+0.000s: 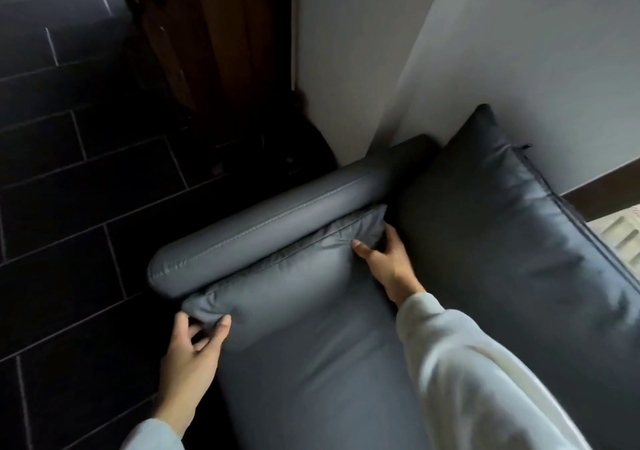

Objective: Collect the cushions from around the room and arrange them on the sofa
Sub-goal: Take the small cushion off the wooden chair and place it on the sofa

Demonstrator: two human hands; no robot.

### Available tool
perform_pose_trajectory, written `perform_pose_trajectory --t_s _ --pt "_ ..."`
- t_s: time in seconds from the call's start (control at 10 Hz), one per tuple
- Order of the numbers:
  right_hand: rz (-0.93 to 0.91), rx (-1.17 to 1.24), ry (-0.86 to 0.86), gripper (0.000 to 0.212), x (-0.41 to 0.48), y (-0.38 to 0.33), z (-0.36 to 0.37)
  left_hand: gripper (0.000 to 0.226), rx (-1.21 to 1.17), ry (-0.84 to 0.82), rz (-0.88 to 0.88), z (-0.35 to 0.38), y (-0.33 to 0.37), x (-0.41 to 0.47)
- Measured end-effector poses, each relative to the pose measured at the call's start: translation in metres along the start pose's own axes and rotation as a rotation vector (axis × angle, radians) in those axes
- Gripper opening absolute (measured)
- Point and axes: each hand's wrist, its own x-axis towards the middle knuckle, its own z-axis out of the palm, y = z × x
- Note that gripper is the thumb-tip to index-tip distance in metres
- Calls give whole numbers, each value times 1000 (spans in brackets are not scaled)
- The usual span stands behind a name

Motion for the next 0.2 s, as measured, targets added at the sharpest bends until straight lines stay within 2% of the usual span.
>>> perform_pose_trajectory --t_s 0.1,0.2 --pt "128 -234 22 80 -13 -12 -3 44 381 -41 -144 3 13 3" --pt "194 -249 48 83 -50 -29 -15 74 667 -237 -203 -3 40 -10"
